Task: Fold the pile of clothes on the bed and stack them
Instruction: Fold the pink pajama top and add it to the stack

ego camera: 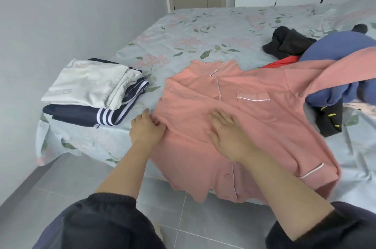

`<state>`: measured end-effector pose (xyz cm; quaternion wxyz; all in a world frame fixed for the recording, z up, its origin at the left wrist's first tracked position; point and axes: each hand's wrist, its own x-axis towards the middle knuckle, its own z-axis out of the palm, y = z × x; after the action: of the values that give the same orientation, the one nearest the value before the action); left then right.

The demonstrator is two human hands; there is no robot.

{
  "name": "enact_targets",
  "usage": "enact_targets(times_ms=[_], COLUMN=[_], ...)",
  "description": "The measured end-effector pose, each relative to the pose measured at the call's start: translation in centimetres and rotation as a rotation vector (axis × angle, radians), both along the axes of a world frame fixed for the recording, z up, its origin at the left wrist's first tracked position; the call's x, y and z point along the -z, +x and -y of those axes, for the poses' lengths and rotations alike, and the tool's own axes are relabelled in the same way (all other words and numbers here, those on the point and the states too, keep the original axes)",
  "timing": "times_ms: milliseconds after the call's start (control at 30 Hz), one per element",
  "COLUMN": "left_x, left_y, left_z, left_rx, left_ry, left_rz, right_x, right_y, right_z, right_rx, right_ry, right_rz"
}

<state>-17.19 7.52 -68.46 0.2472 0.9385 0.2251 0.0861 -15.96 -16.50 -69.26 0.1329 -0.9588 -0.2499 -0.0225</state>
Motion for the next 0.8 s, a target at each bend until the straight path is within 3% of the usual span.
enact_targets(times_ms=[167,367,567,633,733,800], left_x=[0.2,-0.8,0.0,0.0,0.1,0.9], left_y=[0.1,-0.7,-0.7,-0.5,-0.6,-0.7], left_z=[-1.9,-4.7,-4.8,-3.7,-0.6,1.5], left_rx=[0.022,-0.157,-0.098,0.019,0.424,0.645], left_ry=[0.018,0.001,0.208,0.316,0.452,0.469], left_rz=[0.112,0.173,0.096,0.195,0.362,0.207], right_x=[0.8,0.8,0.8,0.9,0.9,0.9], right_y=[1.1,1.1,1.0,0.9,0.9,0.8], right_z=[-0.6,-0.5,-0.4,-0.3,-0.3,-0.2], right_rx=[0.061,0.071,0.069,0.070,0.053,0.017], right_ry=[0.000,-0.002,0.018,0.018,-0.034,-0.058], right_rz=[-0.038,-0.037,-0.036,-0.037,-0.027,-0.031])
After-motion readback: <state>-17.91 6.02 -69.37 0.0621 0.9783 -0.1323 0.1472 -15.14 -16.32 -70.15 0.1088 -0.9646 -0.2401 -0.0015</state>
